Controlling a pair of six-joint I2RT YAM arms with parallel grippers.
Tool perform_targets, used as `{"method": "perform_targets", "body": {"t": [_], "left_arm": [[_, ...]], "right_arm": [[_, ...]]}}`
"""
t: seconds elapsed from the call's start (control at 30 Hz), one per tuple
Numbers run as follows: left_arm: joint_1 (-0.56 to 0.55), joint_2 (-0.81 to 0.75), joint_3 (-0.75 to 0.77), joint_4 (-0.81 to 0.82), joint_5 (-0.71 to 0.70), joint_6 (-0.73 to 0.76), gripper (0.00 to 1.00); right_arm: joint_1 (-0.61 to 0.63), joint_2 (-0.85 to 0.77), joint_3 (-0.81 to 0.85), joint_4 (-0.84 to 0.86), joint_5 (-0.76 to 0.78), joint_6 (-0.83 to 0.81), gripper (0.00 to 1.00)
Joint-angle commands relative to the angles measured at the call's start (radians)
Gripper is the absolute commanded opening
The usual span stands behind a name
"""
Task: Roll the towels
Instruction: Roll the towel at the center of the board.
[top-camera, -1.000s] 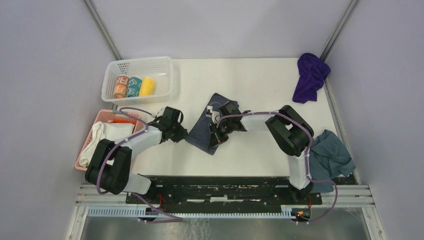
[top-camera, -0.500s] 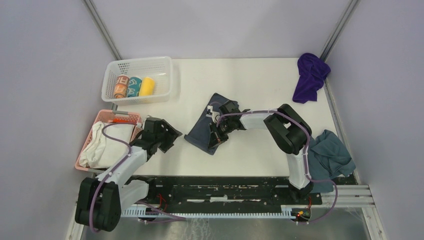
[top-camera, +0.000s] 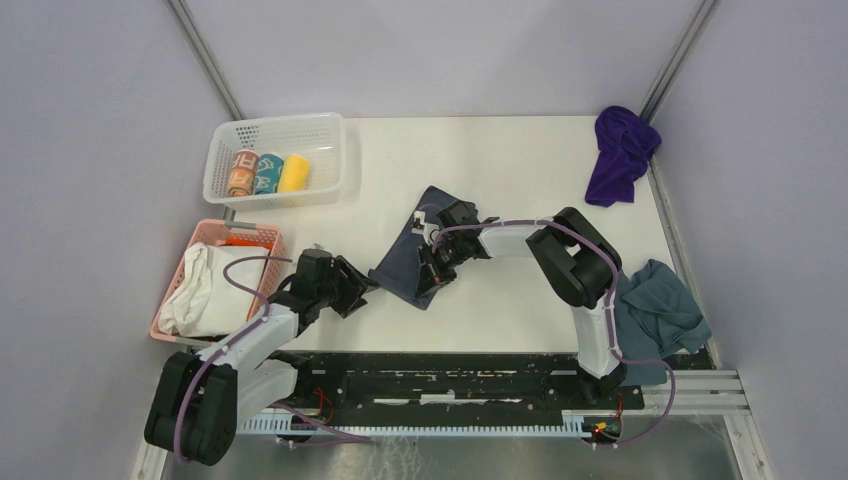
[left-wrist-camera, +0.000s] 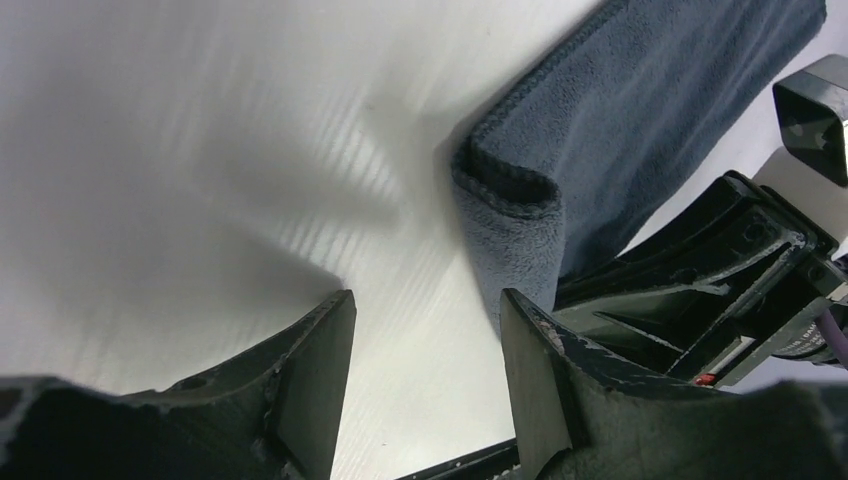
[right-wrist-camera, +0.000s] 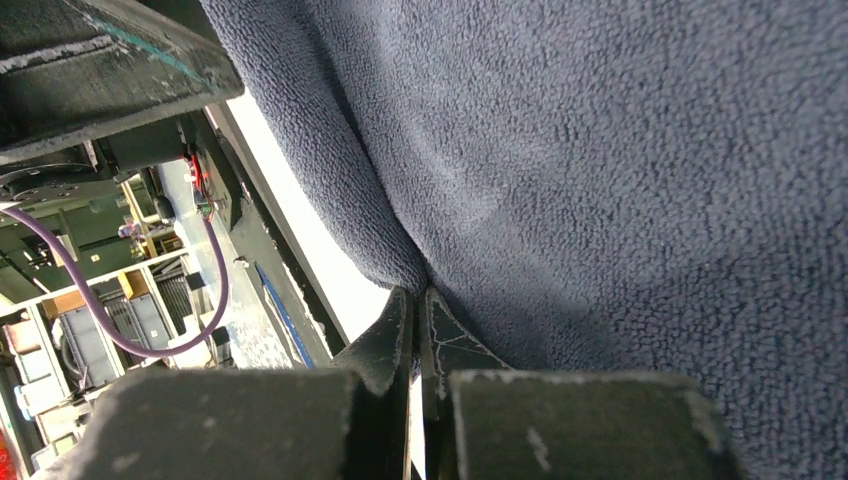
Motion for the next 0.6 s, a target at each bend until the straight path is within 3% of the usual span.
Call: {"method": "perform_targets", "body": {"t": [0.0, 0.57], "left_arm": [[-0.022, 0.047, 0.021, 0.110, 0.030, -0.043, 0.62], [-0.058, 0.194, 0.072, 0.165, -0.023, -0.045, 0.57]], "right_arm": [[-0.002, 0.024, 0.027, -0.015, 0.052, -0.014, 0.04], [-0.002, -0.028, 0.037, -0.019, 0.044, -0.028, 0.13]]}}
